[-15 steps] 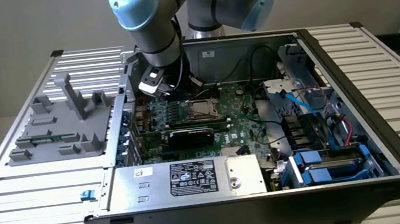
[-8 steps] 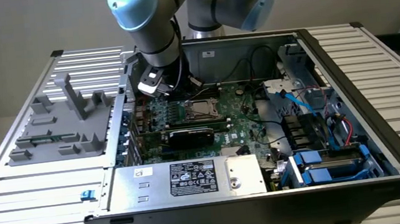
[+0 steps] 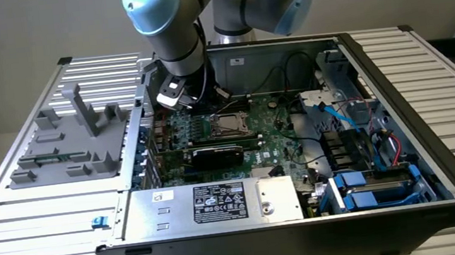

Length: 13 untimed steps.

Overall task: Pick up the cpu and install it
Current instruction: 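Install the first cpu locking lever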

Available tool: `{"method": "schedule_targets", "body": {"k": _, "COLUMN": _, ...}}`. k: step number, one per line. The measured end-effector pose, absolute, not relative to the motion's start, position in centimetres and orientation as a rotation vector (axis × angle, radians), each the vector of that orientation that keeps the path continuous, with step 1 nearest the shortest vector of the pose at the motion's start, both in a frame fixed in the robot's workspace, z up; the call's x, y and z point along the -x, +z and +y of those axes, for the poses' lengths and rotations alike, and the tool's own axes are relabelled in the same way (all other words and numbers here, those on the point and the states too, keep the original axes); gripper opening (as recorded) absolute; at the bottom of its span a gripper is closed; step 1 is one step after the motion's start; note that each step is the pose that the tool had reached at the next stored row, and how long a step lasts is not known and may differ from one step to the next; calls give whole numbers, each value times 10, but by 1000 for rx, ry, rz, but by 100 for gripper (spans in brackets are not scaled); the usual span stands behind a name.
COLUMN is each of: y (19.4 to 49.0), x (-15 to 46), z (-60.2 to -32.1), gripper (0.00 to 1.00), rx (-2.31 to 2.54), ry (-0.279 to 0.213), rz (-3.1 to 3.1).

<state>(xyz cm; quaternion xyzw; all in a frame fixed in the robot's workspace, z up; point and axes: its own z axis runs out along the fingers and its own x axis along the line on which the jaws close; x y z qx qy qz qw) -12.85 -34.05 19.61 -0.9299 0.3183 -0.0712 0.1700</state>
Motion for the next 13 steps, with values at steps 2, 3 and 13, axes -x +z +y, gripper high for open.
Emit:
{"method": "schedule_targets", "body": {"k": 2, "y": 196, "x": 128, "z": -340, "gripper": 11, "rx": 2642, "ry": -203, "rz": 905}}
{"method": "schedule_targets", "body": {"k": 3, "y": 196, "x": 128, "z": -340, "gripper": 11, "rx": 2641, "ry": -203, "rz": 906}}
{"method": "schedule_targets", "body": {"k": 13, "y": 195, "x": 114, "z": -340, "gripper": 11, "rx": 2638, "ry": -205, "rz": 916}}
